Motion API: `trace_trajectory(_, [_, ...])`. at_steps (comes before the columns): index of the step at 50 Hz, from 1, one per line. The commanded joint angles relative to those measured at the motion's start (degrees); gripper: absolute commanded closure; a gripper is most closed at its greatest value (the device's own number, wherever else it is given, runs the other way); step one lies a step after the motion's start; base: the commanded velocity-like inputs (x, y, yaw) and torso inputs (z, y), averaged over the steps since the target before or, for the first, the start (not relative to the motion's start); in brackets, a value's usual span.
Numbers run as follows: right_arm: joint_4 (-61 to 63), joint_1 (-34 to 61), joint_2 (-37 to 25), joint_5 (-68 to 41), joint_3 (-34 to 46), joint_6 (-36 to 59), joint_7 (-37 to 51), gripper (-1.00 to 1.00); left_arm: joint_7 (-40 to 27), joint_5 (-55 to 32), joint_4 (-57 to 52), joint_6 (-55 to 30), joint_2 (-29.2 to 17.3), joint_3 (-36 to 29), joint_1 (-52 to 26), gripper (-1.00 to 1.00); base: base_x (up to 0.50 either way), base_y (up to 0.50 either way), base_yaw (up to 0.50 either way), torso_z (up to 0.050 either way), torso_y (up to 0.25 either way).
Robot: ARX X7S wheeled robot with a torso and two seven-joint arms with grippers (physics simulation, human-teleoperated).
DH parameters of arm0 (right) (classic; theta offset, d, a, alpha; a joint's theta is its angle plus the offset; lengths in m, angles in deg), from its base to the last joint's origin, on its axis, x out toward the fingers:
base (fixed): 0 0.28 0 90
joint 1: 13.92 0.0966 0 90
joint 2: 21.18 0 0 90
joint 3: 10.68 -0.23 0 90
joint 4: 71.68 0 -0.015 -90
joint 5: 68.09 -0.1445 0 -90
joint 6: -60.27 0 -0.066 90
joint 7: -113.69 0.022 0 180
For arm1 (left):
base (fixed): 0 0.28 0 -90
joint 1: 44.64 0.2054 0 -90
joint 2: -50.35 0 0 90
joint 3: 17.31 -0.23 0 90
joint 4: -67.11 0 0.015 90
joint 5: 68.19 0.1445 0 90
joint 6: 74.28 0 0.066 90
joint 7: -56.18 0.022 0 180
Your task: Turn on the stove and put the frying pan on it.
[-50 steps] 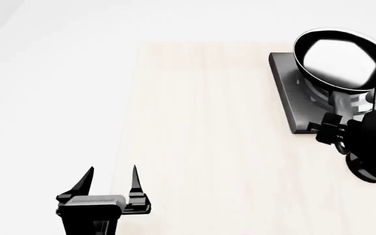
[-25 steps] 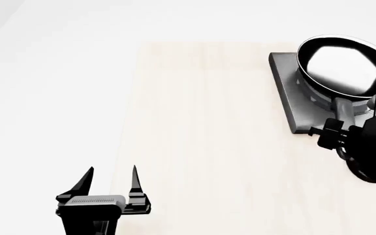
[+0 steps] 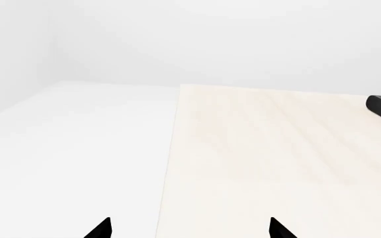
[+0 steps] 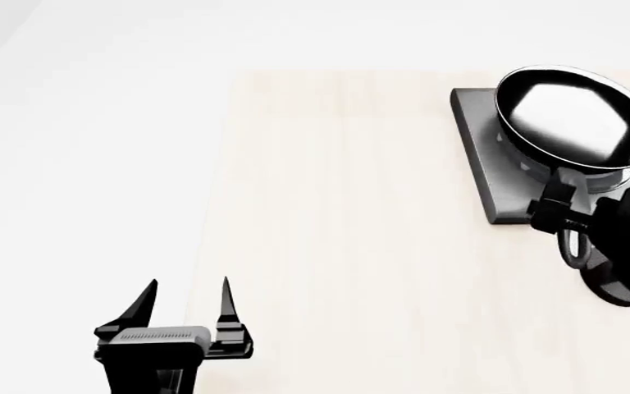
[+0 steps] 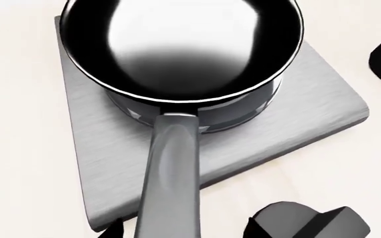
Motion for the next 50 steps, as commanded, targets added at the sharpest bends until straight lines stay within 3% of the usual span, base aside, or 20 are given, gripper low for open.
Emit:
trace_trajectory(1, [0.54,0.63,-0.16,0.88,-0.12,-0.02,-0.17,-1.0,-0.08,-0.09,-0.04,0.03,-0.09,-0.08,-0.01,-1.0,0.0,0.0,0.0,0.0,0.0])
trace_trajectory(12, [6.82,-3.07,-0.13,-0.97,-2.11,-1.15,1.34,-1.0,-0.39,0.07,-0.35,-0.06,-0.27,-0.12,-0.03,-1.0,0.0,0.0,0.0,0.0,0.0])
trace_trajectory(31, [28.45,-13.01,-2.35,-7.15,-9.82,-3.74,6.9,-1.0,-2.74,0.66,-6.5,-2.25,-1.76,0.18,0.64,-1.0,0.0,0.0,0.0,0.0,0.0])
trace_trajectory(50, [42.39,-15.81,-3.3,-6.57,-10.87,-5.17,10.74,-1.0,-4.63,0.13,-12.84,-4.19,-3.53,0.98,1.57,-1.0,0.0,0.0,0.0,0.0,0.0])
